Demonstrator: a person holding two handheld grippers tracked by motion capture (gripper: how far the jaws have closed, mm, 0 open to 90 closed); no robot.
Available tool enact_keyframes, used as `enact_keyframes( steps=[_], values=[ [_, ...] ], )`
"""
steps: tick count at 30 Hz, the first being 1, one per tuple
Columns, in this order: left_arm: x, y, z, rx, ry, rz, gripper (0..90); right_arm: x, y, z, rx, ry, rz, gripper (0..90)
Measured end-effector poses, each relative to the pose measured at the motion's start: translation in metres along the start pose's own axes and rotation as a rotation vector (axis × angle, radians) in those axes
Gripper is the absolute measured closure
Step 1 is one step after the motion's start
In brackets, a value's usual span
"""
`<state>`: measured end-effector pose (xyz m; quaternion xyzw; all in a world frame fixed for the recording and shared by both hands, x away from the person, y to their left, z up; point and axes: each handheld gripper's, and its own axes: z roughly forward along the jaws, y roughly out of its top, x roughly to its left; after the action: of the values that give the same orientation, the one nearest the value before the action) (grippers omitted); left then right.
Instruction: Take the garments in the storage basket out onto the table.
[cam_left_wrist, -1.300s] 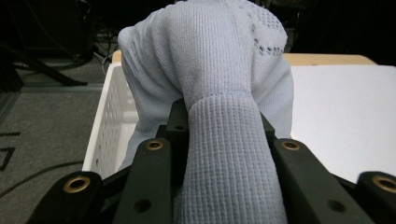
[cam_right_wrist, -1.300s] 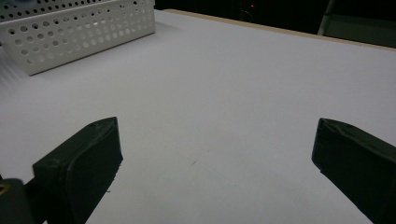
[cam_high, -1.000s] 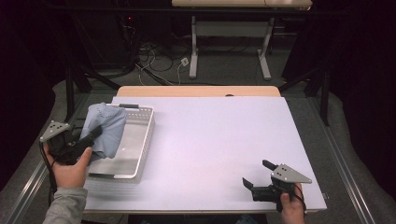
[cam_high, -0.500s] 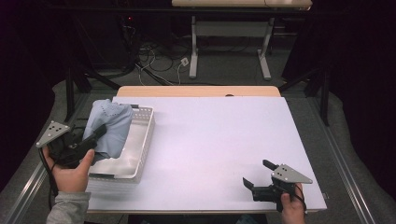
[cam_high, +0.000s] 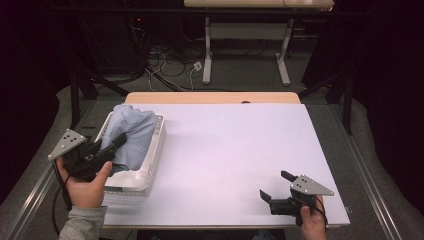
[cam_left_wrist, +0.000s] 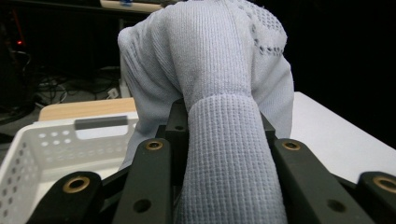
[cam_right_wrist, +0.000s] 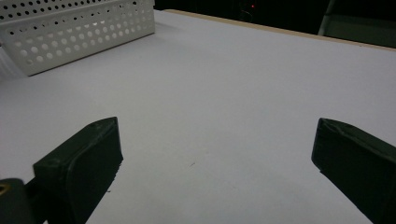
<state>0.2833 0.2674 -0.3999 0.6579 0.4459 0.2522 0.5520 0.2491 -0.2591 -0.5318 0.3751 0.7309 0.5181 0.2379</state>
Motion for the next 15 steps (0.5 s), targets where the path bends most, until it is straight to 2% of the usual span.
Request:
enact_keyframes(
  steps=[5, 9, 11, 13, 15],
  values=[
    [-0.013, -0.001, 0.006, -0.007, -0.031, 0.006, 69.8, 0.0, 0.001, 0.001, -0.003, 0.005, 0.001, 1.5],
    [-0.022, -0.003, 0.012, -0.003, -0.055, 0.028, 69.8, 0.001, 0.002, 0.001, -0.005, 0.008, -0.003, 1.5],
    [-0.028, -0.005, 0.016, -0.008, -0.065, 0.02, 69.8, 0.0, 0.002, 0.0, -0.006, 0.009, -0.003, 1.5],
    [-0.031, -0.006, 0.019, -0.003, -0.074, 0.033, 69.8, 0.0, 0.002, 0.0, -0.009, 0.01, 0.0, 1.5],
    [-0.035, -0.007, 0.023, -0.003, -0.09, 0.022, 69.8, 0.0, 0.002, -0.001, -0.01, 0.007, -0.002, 1.5]
  ],
)
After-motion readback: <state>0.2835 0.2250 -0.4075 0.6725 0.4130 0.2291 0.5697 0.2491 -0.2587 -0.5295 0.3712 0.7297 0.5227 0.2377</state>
